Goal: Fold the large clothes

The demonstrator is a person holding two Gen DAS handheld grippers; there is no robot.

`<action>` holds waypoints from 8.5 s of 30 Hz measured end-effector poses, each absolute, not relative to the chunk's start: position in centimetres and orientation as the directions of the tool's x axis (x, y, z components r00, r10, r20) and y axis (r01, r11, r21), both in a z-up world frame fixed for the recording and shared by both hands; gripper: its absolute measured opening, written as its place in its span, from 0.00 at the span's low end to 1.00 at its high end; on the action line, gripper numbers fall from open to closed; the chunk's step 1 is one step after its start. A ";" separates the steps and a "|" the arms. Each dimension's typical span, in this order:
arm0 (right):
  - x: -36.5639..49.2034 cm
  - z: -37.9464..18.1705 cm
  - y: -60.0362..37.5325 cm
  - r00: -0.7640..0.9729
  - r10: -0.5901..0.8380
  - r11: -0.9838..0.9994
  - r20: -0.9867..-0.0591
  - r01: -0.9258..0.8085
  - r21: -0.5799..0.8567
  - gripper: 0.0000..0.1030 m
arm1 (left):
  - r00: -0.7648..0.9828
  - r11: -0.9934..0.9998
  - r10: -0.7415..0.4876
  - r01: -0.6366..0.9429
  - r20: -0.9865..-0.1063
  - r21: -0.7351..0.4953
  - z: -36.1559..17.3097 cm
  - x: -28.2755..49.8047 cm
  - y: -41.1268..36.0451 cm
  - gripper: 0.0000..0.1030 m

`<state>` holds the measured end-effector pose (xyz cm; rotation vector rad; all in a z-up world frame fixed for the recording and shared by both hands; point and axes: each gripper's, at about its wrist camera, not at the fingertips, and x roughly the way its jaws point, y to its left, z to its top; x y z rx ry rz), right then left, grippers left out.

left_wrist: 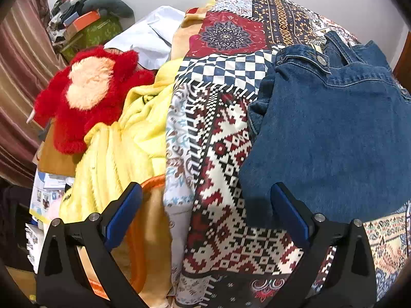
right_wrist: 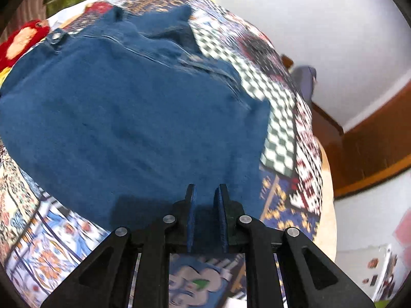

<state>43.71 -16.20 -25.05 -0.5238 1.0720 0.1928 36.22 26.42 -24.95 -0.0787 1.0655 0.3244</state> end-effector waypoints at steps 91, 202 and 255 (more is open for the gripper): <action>38.3 -19.4 -27.8 0.319 0.327 0.945 -0.890 -0.136 0.298 0.11 | 0.799 0.896 0.060 0.220 -0.598 0.385 -16.3 37.9 -14.0 0.24; 47.5 -21.2 -16.9 0.350 0.326 0.907 -0.878 -0.379 0.185 0.90 | 0.601 1.000 -0.024 0.013 -0.799 -0.021 -15.8 41.9 11.0 0.98; 47.9 -20.1 -11.6 0.121 0.647 0.735 -0.753 -0.362 0.573 0.46 | 0.465 0.786 -0.556 0.026 -0.689 -0.617 -18.0 44.4 11.5 0.58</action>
